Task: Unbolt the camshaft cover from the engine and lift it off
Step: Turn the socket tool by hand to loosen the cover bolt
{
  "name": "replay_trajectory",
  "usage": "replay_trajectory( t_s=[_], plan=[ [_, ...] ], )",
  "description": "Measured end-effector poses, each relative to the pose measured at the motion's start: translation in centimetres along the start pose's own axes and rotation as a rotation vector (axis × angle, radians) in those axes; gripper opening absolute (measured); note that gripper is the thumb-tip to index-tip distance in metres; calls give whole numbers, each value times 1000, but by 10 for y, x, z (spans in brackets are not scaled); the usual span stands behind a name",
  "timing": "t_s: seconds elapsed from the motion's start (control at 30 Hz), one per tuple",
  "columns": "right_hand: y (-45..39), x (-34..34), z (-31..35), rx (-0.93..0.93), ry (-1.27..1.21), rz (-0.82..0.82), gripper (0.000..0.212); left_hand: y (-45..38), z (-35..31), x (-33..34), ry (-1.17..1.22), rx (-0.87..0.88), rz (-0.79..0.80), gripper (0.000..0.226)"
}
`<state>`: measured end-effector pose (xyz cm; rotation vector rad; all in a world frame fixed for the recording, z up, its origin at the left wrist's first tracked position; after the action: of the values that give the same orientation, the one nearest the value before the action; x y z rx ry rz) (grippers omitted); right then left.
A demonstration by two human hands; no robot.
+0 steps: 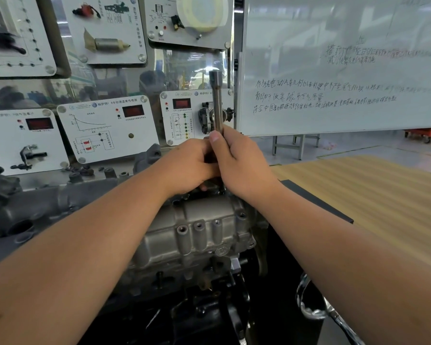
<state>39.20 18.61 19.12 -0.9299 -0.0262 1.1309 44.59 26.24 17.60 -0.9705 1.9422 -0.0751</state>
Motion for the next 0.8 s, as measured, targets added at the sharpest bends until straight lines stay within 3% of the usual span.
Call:
replay_trajectory(
  t_s=[0.1,0.17,0.23,0.37,0.47,0.6,0.8],
  plan=[
    [1,-3,-2,5,-25,-37,8,-1,1,0,-23,-10,-10,17],
    [2,-11,-3,4,-49,-110,19,-3,4,0,-44,-20,-21,18],
    [3,-15,-2,-14,-26,-148,15,-4,7,-1,-53,-37,-26,19],
    [1,-14,-3,-8,26,-129,30,-1,5,4,124,-34,-10,28],
    [0,-11,-5,17,15,-102,37,0,5,4,121,-30,-3,26],
    [-1,-10,-7,48,-99,-108,14,-3,2,0,-18,-12,-34,29],
    [-1,-15,-7,8,-20,-154,22,-3,7,-1,21,-21,-59,20]
  ],
)
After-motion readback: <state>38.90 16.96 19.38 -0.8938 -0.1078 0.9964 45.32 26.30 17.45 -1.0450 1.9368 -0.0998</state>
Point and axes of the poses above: each hand's wrist, its own y-axis away from the middle knuckle, its own x-axis out of the palm, z = x × y, the point moved 9 cm from there along -y, towards the middle knuckle, and after that the axes turned 4 degrees about x, right-handed, at the moved point
